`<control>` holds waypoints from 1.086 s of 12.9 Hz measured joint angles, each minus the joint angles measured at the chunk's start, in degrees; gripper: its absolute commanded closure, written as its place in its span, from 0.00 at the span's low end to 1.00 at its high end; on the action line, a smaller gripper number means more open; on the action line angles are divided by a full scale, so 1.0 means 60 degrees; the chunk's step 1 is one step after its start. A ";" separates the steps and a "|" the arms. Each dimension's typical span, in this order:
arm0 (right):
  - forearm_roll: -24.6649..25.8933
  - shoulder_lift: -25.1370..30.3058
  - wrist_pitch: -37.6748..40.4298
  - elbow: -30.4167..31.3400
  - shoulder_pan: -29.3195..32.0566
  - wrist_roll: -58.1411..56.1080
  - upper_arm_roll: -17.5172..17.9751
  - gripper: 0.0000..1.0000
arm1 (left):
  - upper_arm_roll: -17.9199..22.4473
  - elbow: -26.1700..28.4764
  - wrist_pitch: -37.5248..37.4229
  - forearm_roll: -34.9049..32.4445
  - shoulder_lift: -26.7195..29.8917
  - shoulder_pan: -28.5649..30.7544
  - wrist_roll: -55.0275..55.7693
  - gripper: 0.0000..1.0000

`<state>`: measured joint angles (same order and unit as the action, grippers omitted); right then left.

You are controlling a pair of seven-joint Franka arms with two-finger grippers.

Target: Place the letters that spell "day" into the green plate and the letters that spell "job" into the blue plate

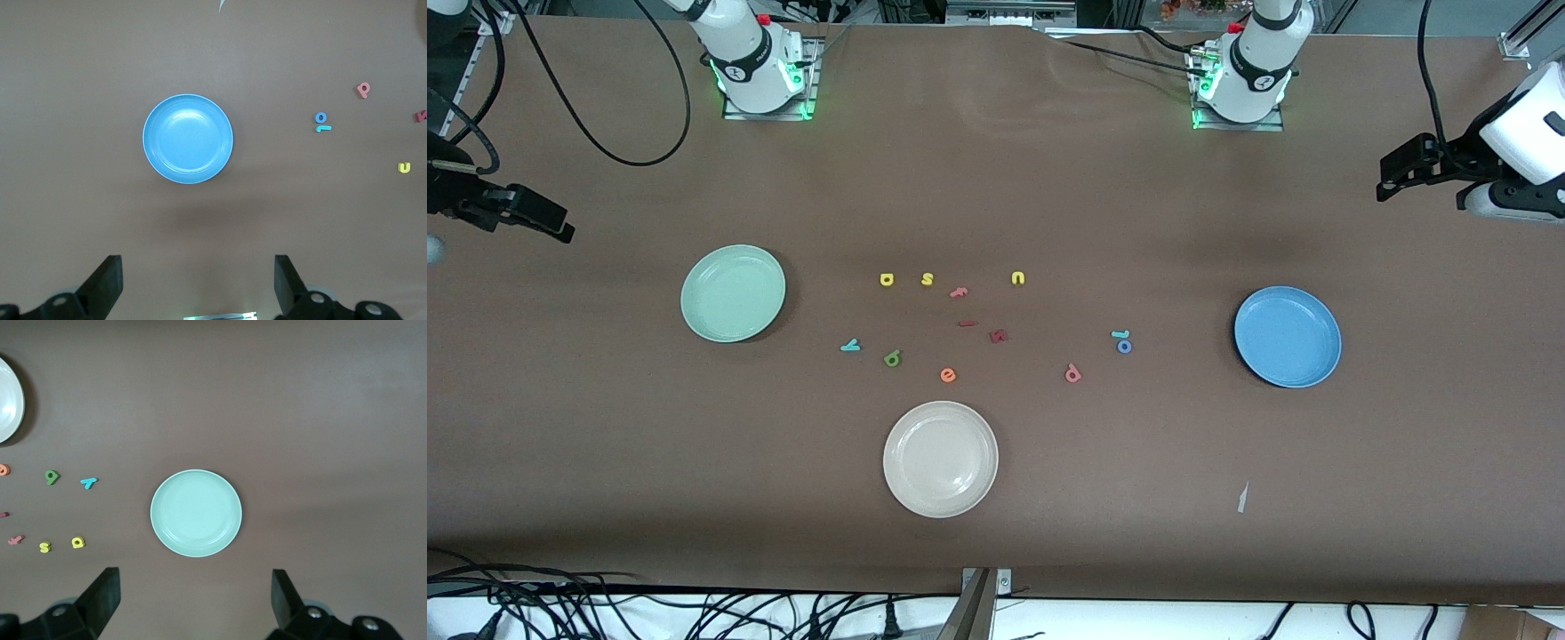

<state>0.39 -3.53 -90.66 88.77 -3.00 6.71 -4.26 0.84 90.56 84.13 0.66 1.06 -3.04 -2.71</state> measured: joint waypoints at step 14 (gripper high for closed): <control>0.0000 0.0000 0.0004 0.0000 -0.0012 0.0000 -0.0006 0.00 | -0.0008 0.0000 -0.0220 0.0000 0.0001 -0.0001 0.0000 0.00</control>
<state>0.39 -3.52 -90.63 88.77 -3.07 6.71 -4.29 0.79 90.56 82.81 0.66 1.06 -3.04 -2.71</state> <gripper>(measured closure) 0.000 0.000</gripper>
